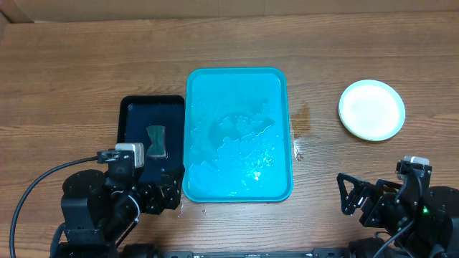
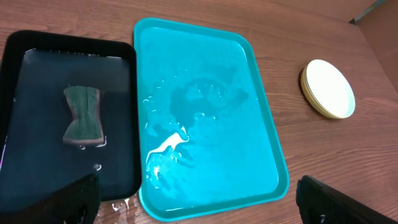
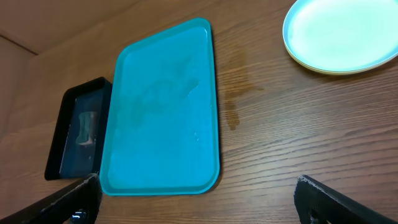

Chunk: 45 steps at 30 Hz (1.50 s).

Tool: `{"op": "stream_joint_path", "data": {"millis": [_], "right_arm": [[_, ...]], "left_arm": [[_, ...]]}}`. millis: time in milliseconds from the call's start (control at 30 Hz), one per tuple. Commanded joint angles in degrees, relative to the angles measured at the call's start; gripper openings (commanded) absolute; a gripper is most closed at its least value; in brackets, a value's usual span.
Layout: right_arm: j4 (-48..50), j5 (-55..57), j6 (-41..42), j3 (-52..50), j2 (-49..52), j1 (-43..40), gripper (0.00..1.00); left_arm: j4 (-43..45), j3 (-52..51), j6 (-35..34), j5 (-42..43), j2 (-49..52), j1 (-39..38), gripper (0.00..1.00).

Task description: Clean dirty plates on tray and stack at the side

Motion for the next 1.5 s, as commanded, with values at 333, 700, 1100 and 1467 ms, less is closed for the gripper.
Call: {"op": "stream_joint_path", "data": {"millis": [333, 700, 1100, 1467], "right_arm": [[0.2, -0.31, 0.46, -0.15, -0.39, 0.28, 1.0], [0.2, -0.31, 0.46, -0.15, -0.39, 0.28, 1.0], [0.2, -0.31, 0.48, -0.15, -0.39, 0.28, 1.0], [0.2, -0.31, 0.46, -0.15, -0.39, 0.28, 1.0]], "left_arm": [[15.76, -13.75, 9.84, -6.43, -12.17, 0.44, 1.0], [43.32, -42.64, 10.4, -3.17, -25.97, 2.27, 1.0], [47.39, -50.07, 10.4, -9.33, -32.87, 3.41, 1.0], [47.32, -50.12, 10.4, -12.66, -32.81, 3.39, 1.0]]}}
